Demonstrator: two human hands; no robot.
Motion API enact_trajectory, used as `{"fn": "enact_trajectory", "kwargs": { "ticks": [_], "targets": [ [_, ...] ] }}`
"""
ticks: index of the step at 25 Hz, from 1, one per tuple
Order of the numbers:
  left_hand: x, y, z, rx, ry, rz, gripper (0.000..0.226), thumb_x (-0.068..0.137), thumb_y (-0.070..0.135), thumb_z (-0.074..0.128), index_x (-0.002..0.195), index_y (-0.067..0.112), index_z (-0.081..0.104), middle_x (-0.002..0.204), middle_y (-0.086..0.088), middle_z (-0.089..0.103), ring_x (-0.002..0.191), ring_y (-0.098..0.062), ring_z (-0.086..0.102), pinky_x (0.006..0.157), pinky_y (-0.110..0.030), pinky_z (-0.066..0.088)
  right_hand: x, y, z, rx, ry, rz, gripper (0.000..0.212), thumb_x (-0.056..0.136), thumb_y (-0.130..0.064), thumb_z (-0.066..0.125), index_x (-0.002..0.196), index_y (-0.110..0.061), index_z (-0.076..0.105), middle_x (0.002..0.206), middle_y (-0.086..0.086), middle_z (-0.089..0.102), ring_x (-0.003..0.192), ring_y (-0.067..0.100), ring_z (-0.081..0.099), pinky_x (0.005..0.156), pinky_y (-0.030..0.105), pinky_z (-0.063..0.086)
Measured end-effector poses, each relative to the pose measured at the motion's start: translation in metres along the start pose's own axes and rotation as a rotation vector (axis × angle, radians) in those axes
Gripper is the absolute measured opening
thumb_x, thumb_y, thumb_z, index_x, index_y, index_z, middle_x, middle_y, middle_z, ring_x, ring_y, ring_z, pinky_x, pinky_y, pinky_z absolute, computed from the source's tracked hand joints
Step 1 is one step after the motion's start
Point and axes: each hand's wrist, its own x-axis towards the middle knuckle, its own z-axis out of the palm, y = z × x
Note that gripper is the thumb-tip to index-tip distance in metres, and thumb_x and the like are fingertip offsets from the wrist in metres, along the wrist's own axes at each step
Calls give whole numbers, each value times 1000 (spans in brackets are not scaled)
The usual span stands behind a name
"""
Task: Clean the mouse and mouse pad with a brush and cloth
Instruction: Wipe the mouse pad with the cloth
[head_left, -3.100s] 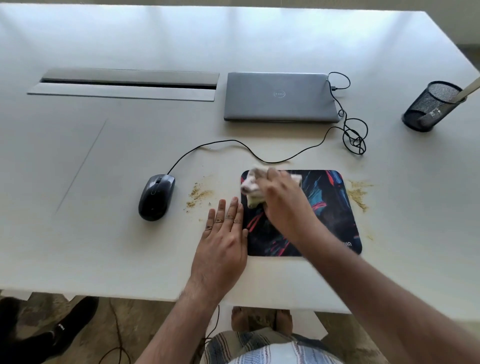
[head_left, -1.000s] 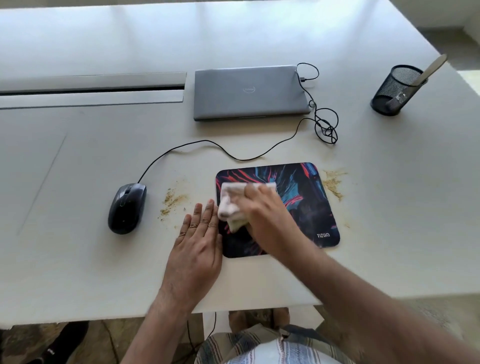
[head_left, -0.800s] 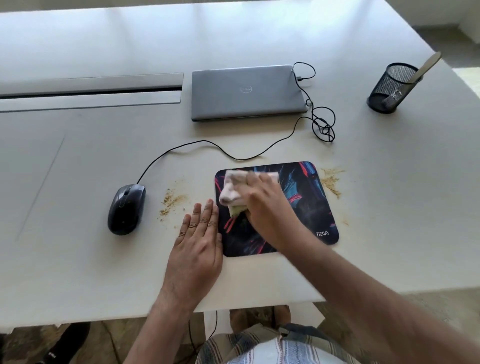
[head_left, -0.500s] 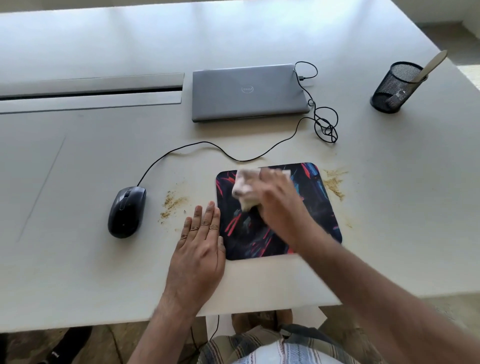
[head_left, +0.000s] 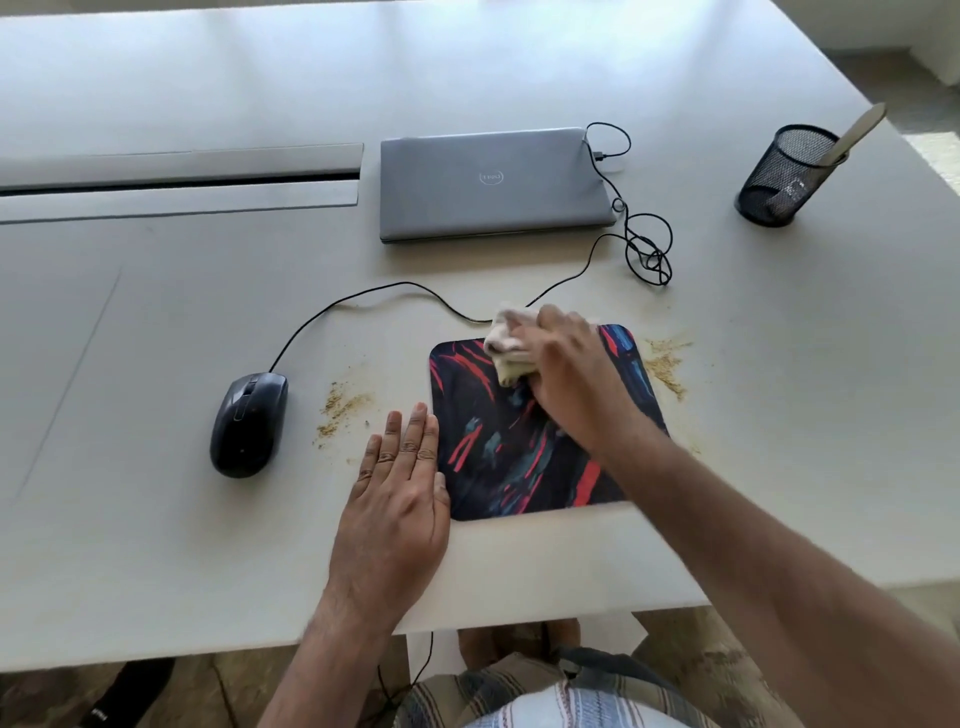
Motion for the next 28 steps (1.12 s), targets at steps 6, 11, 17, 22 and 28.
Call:
{"fn": "enact_trajectory", "kwargs": {
  "ticks": [6, 11, 17, 22, 28],
  "targets": [
    [0, 0, 1, 5, -3, 5, 60, 107, 31, 18, 164, 11, 13, 173, -3, 7, 160, -16, -3, 128, -41, 11, -103, -37, -19, 83, -76, -68, 46, 81, -3, 80, 126, -5, 69, 117, 11, 68, 99, 28, 62, 84, 44, 59],
    [0, -1, 1, 2, 10, 12, 60, 107, 30, 21, 163, 11, 15, 172, -3, 10, 160, -16, 0, 128, -41, 13, -22, -3, -8, 6, -30, 7, 48, 87, 0, 72, 134, -5, 65, 114, 12, 64, 94, 25, 59, 84, 40, 57],
    [0, -1, 1, 5, 21, 7, 61, 106, 30, 22, 163, 10, 16, 172, -4, 11, 160, -17, 2, 128, -43, 16, -81, -21, -20, 61, -71, 73, 52, 80, -1, 78, 131, -6, 66, 111, 11, 65, 93, 27, 60, 83, 44, 58],
    [-1, -2, 3, 6, 21, 20, 61, 105, 29, 22, 163, 10, 17, 172, -5, 12, 160, -19, 4, 128, -44, 16, -77, -3, -22, 45, -23, 80, 41, 78, -1, 80, 118, -5, 71, 102, 10, 62, 85, 24, 57, 74, 41, 58],
    [0, -2, 3, 20, 28, 20, 61, 105, 30, 21, 163, 10, 16, 172, -5, 12, 160, -19, 3, 128, -44, 14, -42, 13, -24, -17, -45, 211, 42, 84, -3, 75, 125, -7, 67, 106, 10, 58, 92, 26, 58, 84, 44, 57]
  ]
}}
